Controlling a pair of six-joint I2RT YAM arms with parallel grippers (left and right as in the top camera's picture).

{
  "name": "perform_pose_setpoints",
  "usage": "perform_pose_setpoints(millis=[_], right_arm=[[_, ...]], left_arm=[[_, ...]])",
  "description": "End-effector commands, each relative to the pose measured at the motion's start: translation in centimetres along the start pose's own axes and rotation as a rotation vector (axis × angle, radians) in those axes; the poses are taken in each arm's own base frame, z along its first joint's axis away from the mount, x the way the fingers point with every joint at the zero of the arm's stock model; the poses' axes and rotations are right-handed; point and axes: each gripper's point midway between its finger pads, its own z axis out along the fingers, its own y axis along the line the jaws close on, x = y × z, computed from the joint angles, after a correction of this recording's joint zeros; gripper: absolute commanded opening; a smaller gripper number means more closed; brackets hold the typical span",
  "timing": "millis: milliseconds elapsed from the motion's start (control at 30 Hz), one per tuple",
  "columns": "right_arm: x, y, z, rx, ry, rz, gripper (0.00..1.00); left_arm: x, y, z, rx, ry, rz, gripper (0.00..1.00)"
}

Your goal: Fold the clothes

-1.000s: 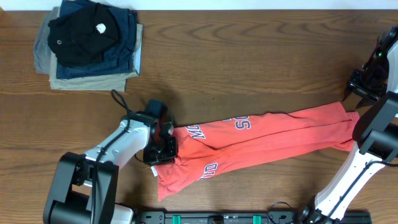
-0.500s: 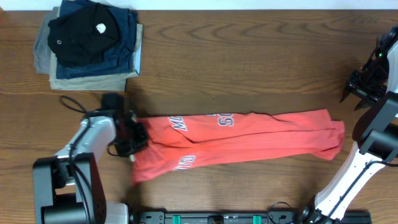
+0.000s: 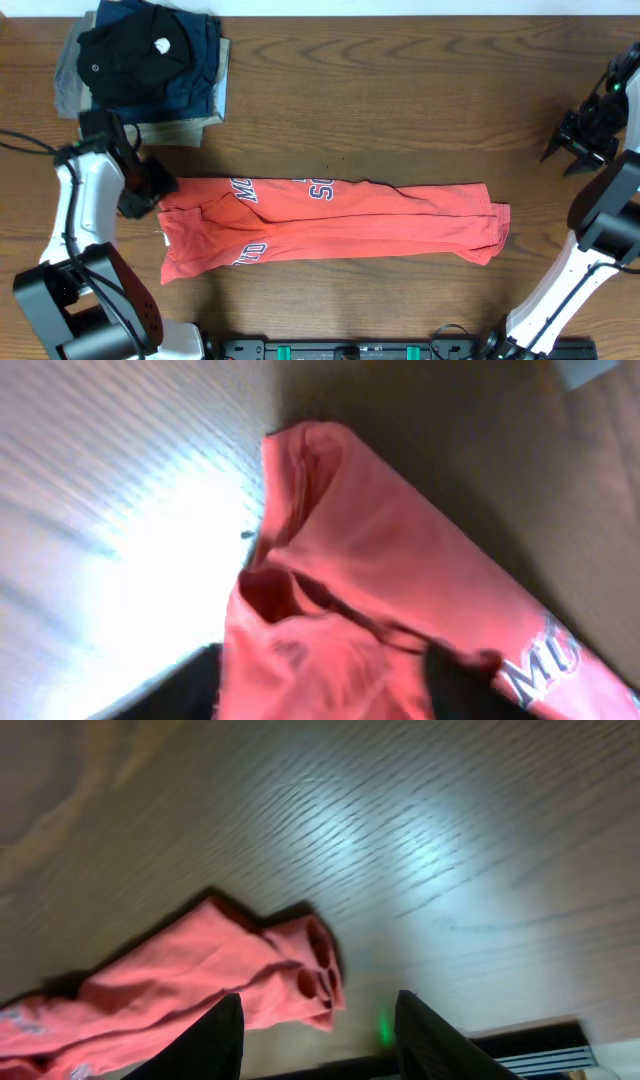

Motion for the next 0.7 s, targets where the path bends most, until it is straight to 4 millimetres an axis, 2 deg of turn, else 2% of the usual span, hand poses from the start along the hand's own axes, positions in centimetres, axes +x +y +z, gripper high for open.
perform_pose_setpoints(millis=[0, 67, 100, 200, 333, 433, 567, 667], right_arm=[[1.8, 1.2, -3.5, -0.044, -0.090, -0.052, 0.49], [2.3, 1.1, -4.5, -0.033, -0.122, -0.059, 0.56], [2.4, 1.0, -4.8, -0.024, -0.133, -0.061, 0.66], [2.8, 0.8, -4.6, 0.001, -0.126, -0.086, 0.99], [3.8, 0.9, -2.0, -0.024, -0.035, -0.129, 0.99], [4.5, 2.6, 1.3, -0.146, 0.035, -0.215, 0.99], [4.6, 3.0, 5.0, -0.202, 0.071, -0.199, 0.99], [4.9, 2.7, 7.0, -0.204, 0.089, -0.161, 0.99]], left_arm=[[-0.4, 0.0, -1.5, -0.018, -0.005, 0.006, 0.86], [0.2, 0.2, -1.8, -0.026, 0.015, 0.004, 0.97], [0.5, 0.3, -1.9, -0.029, 0.025, 0.002, 1.00], [1.4, 0.5, -2.0, -0.036, 0.061, -0.027, 0.98], [2.6, 1.0, -2.1, -0.059, 0.106, -0.103, 0.98], [3.6, 1.3, -2.2, -0.074, 0.149, -0.127, 0.98], [4.6, 1.6, -2.4, -0.088, 0.191, -0.131, 0.98], [5.0, 1.7, -2.5, -0.094, 0.204, -0.132, 0.98]])
